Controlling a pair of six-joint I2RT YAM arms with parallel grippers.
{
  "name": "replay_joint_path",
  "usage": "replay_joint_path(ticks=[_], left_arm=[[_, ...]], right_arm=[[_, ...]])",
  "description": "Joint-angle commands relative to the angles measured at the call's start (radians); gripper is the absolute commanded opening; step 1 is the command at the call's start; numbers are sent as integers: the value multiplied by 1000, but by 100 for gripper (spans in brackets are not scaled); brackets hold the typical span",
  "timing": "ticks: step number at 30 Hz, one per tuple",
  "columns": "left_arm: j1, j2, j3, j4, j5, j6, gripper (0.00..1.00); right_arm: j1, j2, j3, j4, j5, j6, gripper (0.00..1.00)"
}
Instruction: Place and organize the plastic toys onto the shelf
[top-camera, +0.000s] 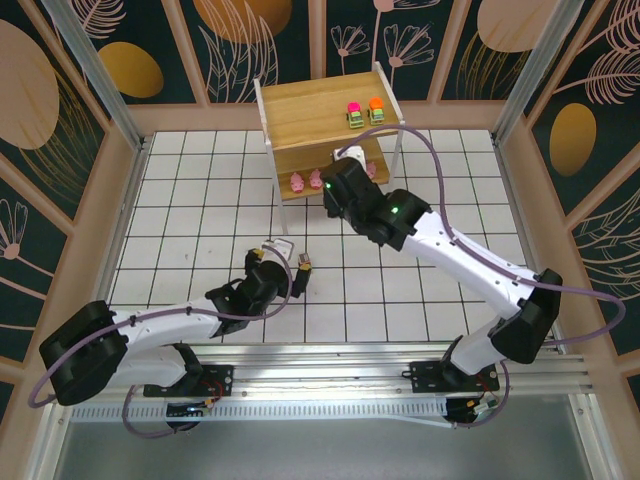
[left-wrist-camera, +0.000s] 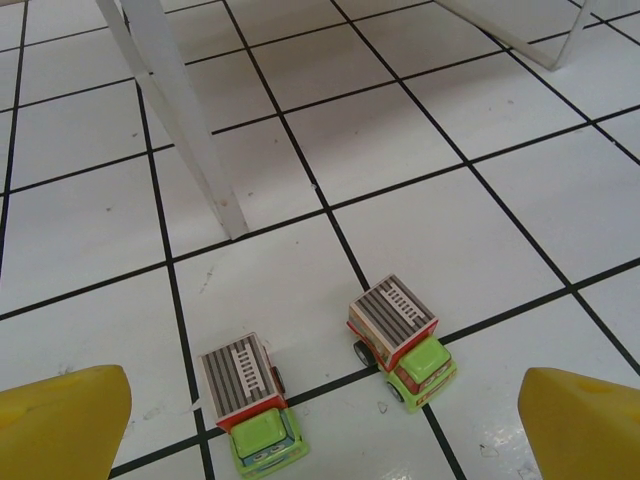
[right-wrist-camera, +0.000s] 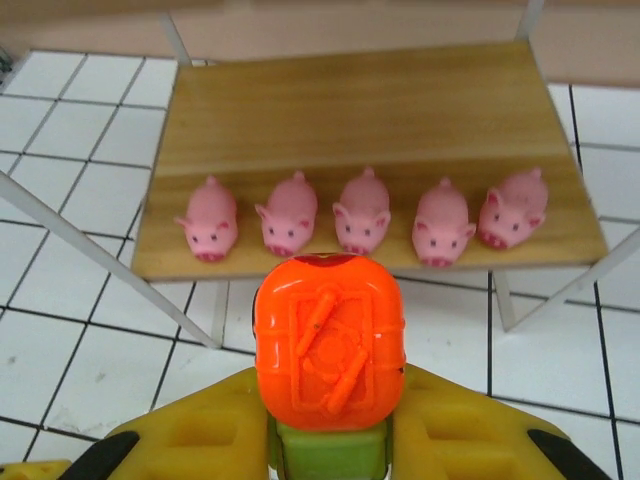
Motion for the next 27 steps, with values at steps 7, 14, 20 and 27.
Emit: replay_joint_path(ticks=[7,14,20,27], left_arm=[[42,-37,-19,-15,32,-39,99],[138,-94,-57,0,155,-68,99],[164,-99,-62,5,187,-77,99],[195,-100,-68,10,221,-90,99]], right_arm=[[-33,74,195,-55,-8,-86,27],[-42,150,357,-96,-12,-124,27],[-61,226,493,-134,-20,-153,27],[-111,332,670,-189,-53,-185,27]])
